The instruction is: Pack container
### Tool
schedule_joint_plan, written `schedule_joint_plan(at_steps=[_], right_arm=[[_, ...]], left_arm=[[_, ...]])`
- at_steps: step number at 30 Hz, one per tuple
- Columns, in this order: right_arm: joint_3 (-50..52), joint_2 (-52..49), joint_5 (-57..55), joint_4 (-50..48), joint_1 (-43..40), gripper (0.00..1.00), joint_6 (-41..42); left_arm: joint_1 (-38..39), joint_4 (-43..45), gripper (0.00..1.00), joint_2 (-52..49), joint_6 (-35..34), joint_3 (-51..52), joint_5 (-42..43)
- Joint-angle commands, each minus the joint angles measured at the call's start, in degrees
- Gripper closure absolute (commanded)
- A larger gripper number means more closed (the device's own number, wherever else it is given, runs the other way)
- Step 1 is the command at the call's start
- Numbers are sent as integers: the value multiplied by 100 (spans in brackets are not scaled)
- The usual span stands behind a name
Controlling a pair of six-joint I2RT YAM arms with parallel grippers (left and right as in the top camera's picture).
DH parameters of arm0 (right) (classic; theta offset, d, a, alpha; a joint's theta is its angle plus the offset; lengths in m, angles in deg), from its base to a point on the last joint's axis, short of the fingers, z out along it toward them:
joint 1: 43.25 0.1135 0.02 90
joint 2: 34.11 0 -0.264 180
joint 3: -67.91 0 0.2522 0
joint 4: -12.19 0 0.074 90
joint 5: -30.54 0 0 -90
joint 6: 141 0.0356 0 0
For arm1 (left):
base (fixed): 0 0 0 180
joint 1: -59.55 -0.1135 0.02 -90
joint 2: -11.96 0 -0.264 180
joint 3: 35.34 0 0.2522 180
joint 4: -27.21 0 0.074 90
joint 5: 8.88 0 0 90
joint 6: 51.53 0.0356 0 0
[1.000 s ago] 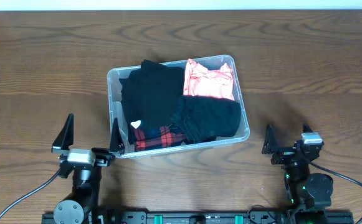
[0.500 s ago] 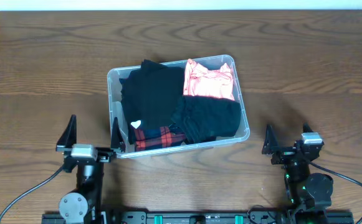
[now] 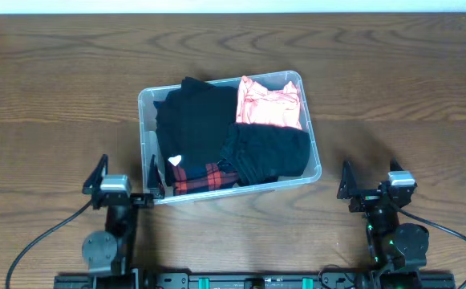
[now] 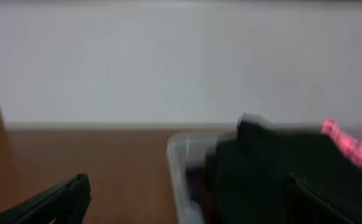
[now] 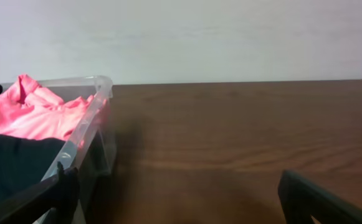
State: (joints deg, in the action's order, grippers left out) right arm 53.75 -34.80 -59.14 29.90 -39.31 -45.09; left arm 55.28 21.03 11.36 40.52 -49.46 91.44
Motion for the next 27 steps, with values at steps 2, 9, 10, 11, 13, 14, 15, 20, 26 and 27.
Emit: schedule_joint_plan(at_steps=[2, 9, 10, 11, 13, 14, 15, 20, 26, 27], right_arm=[[9, 24, 37, 24, -57, 1, 87], [9, 24, 37, 24, -57, 1, 90], [9, 24, 37, 24, -57, 1, 87], [9, 24, 37, 24, -57, 1, 90], [9, 24, 37, 24, -57, 1, 87], [9, 24, 35, 24, -57, 1, 87], [9, 24, 37, 24, -57, 1, 87], [9, 24, 37, 24, -57, 1, 87], [9, 24, 37, 24, -57, 1, 87], [9, 24, 37, 24, -57, 1, 87]], left_arm=[[39, -748, 2, 50, 118, 15, -146], [42, -1095, 2, 50, 118, 15, -249], [42, -1095, 2, 50, 116, 15, -247], [50, -1095, 2, 50, 116, 15, -245], [50, -1093, 2, 50, 116, 13, -245], [50, -1093, 2, 50, 116, 13, -245], [50, -1093, 2, 50, 116, 13, -245], [50, -1093, 2, 37, 116, 13, -245], [50, -1093, 2, 37, 116, 13, -245], [50, -1093, 2, 37, 116, 13, -245]])
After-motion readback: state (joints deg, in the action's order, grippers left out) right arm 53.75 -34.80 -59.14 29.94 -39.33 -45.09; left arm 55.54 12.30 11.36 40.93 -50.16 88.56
